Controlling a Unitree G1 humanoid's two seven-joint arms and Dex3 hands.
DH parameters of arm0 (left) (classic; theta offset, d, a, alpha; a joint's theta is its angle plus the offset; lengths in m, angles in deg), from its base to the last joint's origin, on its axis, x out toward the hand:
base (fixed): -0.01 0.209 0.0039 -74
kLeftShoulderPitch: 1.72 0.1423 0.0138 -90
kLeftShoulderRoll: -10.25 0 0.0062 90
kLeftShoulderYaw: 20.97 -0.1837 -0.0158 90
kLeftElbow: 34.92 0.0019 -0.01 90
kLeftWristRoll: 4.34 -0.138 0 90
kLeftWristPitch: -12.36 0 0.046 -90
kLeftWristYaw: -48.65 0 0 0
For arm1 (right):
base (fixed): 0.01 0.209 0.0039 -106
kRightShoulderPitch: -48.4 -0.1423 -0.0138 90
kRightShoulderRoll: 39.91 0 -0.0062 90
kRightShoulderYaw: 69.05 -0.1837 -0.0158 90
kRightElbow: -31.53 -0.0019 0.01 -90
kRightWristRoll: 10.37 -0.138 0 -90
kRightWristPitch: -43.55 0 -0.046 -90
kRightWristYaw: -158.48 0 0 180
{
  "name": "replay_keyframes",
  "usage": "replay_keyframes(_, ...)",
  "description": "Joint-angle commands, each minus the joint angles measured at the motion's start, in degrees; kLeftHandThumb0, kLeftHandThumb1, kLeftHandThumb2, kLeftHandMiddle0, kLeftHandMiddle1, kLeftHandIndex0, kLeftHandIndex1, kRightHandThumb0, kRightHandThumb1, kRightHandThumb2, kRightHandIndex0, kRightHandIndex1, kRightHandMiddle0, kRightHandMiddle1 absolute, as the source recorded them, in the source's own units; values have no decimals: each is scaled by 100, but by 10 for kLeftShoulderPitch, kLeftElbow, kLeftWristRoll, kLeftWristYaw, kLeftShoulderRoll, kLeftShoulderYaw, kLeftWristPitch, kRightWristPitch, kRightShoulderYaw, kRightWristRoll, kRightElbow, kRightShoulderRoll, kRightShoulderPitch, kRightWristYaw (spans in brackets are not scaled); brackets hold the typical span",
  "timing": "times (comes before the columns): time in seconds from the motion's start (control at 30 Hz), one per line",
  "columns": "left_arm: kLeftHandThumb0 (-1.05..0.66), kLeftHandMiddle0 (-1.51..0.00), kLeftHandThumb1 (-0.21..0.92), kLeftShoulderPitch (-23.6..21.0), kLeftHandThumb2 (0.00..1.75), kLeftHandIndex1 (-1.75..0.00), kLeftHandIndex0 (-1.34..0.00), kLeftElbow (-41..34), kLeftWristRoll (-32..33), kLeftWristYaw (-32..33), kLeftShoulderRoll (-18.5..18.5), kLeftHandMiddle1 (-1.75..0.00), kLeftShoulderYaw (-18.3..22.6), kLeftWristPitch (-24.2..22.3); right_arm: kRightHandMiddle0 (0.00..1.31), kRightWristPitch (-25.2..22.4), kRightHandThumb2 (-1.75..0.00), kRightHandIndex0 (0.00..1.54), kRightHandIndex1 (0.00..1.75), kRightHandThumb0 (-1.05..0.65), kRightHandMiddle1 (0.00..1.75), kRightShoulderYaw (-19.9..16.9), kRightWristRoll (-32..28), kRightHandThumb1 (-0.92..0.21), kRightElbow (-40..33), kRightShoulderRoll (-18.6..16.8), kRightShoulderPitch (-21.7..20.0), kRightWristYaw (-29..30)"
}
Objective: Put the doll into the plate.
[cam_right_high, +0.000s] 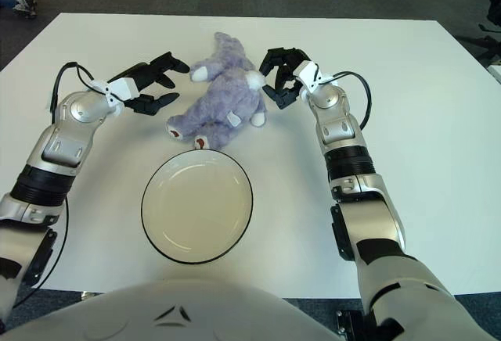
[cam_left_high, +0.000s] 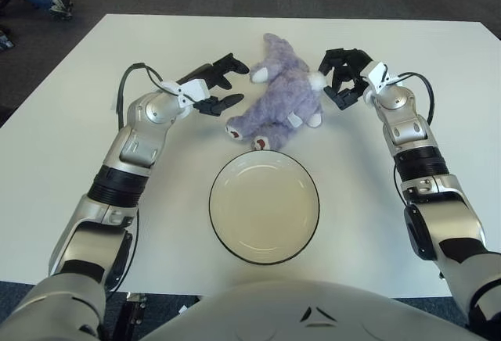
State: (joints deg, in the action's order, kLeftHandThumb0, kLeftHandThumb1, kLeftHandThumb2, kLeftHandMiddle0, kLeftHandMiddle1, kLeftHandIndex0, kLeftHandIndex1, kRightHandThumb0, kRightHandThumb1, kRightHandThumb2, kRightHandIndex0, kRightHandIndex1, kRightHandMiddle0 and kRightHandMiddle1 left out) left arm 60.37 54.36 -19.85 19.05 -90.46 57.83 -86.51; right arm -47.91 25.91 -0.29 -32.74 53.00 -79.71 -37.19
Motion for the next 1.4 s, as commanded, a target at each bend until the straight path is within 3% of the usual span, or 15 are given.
replay_keyframes(0.0, -101, -15, 92, 2, 77, -98, 0, -28, 13, -19, 3, -122, -2, -24, 79, 3, -145, 70, 175, -1, 140, -1, 2, -10, -1, 5, -1, 2)
replay_keyframes(0.27, -100, -17, 92, 3, 76, -109, 0, -60, 16, -52, -16, -131, -14, -21, 80, 8, -145, 70, 175, -1, 139, -2, 5, -9, 4, 6, -3, 6)
replay_keyframes(0.6, -103, -15, 92, -9, 80, -105, 0, -88, 0, -98, -50, -134, -35, -32, 82, 16, -146, 71, 175, -1, 137, -6, -3, -8, 7, 5, -4, 1)
replay_keyframes(1.1, -105, -12, 92, -20, 80, -114, 0, -112, 9, -163, -65, -152, -50, -74, 81, 17, -145, 70, 175, -1, 138, -8, -6, -9, 6, 3, -3, 3)
replay_keyframes(1.37, -100, -9, 92, -39, 76, -102, 0, -112, -15, -197, -84, -140, -74, -80, 81, 18, -145, 70, 175, -1, 139, -10, -9, -9, 6, 3, -3, 2)
